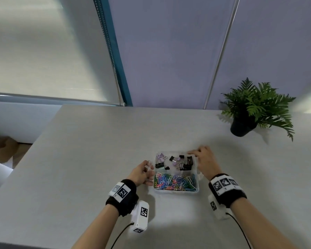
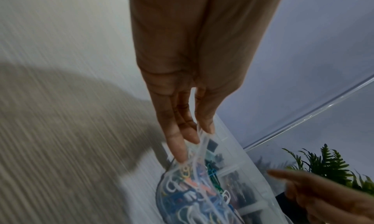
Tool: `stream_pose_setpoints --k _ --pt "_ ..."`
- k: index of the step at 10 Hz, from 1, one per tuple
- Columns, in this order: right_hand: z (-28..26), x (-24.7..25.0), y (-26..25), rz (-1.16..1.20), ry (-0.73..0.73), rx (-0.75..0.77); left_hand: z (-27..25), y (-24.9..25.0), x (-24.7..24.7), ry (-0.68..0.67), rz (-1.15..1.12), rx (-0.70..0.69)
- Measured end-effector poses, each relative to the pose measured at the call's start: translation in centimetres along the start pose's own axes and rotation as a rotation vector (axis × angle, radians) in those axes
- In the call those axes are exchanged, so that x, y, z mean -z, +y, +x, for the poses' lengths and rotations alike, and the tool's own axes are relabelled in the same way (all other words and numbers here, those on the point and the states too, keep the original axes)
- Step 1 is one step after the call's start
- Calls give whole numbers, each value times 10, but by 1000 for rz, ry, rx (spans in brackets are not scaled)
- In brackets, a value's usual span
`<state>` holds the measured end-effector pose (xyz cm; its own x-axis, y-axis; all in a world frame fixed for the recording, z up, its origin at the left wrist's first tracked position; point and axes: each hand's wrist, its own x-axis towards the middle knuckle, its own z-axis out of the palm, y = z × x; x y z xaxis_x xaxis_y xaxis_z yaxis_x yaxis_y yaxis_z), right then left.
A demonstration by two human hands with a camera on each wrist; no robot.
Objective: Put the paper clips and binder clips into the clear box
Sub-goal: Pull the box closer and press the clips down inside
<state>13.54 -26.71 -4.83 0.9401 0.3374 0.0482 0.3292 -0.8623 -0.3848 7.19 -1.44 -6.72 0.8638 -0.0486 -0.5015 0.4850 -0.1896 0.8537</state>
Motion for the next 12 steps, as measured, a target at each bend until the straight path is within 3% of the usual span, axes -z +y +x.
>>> stream_pose_setpoints --k 1,2,3,10,12 --pt "-22 -2 19 237 32 -239 1 -2 0 3 -3 0" --pt "-39 -4 9 436 -201 -378 3 -2 -1 1 7 -2" --pt "-46 -11 -5 485 -290 -423 5 1 -1 -2 37 -5" --pt "-37 -16 1 538 -251 -452 5 12 -1 3 62 8" --pt "-72 1 21 540 -226 -439 -19 9 10 99 -8 41"
